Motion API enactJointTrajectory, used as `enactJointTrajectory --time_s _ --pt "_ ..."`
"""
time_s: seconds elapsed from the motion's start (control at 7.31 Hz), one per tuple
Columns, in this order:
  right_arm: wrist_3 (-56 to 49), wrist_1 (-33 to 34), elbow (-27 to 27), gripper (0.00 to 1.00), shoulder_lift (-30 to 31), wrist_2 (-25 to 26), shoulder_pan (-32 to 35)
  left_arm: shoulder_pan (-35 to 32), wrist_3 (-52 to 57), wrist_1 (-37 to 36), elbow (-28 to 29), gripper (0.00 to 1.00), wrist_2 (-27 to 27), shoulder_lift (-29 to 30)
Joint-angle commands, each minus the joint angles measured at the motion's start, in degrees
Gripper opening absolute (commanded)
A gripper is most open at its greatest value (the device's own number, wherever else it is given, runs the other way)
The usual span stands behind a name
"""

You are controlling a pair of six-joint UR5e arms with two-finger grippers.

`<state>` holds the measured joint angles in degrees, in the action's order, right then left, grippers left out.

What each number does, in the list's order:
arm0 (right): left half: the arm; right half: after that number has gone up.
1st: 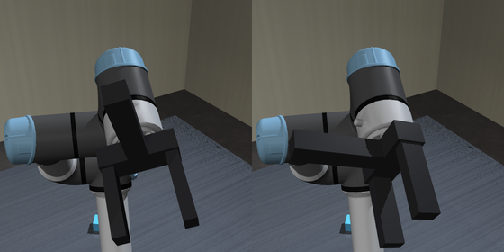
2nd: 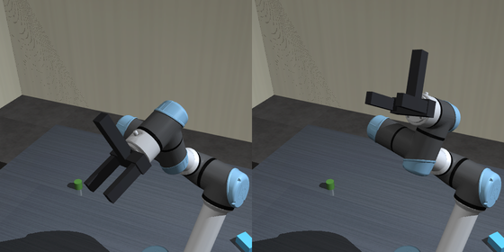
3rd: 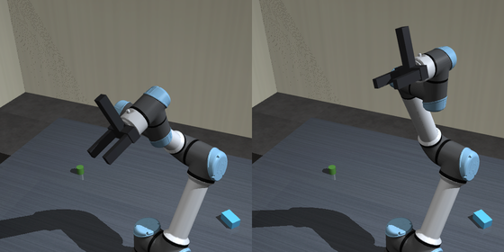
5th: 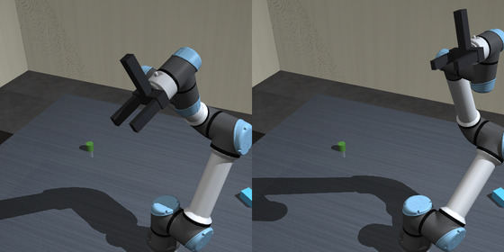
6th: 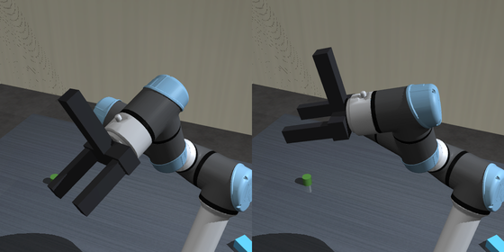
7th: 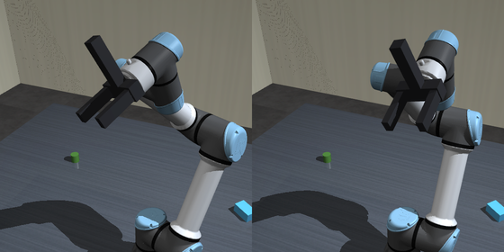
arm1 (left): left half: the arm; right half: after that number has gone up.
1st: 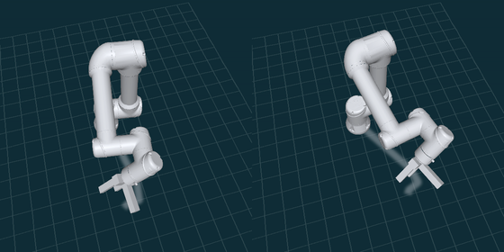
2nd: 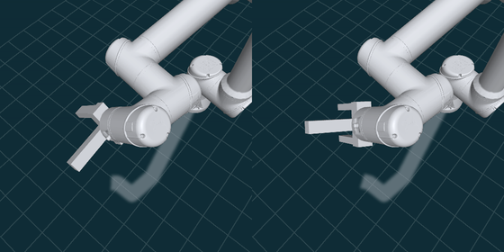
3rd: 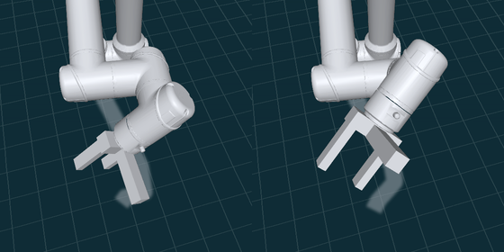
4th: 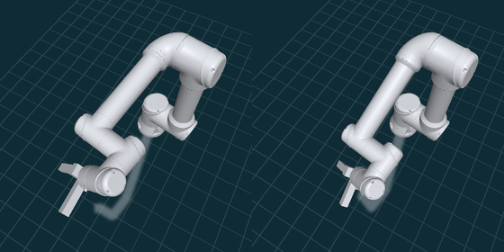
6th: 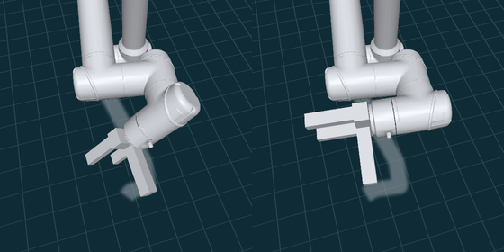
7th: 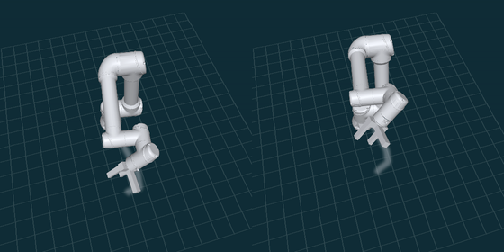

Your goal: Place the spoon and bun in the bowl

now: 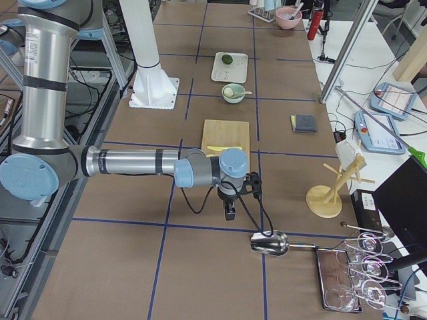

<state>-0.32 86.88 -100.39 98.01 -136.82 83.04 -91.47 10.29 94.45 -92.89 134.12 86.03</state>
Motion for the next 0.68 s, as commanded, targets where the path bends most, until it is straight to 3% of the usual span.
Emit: enactJointTrajectory --time_s 0.0,0.14,0.55 --pt "-0.30 2.07 -1.47 1.00 -0.27 1.11 0.02 -0.03 -0.01 -0.05 0.17 1.00 0.61 -0.86" --pt "-0.30 2.07 -1.39 1.00 -0.45 1.12 -0.24 -0.03 -0.01 -0.05 0.17 1.00 4.18 -1.56" --pt "-0.30 6.89 -2.17 1.00 -3.08 1.12 0.19 -0.03 -0.01 0.04 -0.97 1.00 4.66 -2.63"
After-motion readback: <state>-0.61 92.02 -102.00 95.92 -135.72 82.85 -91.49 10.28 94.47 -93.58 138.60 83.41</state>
